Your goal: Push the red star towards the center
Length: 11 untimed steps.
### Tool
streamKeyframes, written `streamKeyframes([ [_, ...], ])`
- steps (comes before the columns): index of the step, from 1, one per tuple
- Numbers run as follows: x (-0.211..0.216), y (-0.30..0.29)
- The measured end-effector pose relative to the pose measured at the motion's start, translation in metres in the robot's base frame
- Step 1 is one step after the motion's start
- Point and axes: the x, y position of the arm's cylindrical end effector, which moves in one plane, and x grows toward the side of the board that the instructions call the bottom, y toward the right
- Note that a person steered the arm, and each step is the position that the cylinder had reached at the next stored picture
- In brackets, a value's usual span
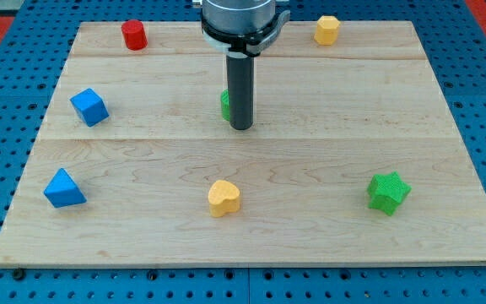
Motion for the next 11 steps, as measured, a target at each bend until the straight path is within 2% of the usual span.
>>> streamKeyframes([
  [1,0.014,-0.05],
  [3,0.014,-0.254],
  [4,-0.018,-0.265],
  [5,-0.043,-0.176],
  [6,-0.052,-0.142],
  [7,-0.081,-0.244],
  [8,-0.149,-0.282],
  [9,-0.204,-0.258],
  [10,-0.218,-0.184],
  [11,-0.225,-0.187],
])
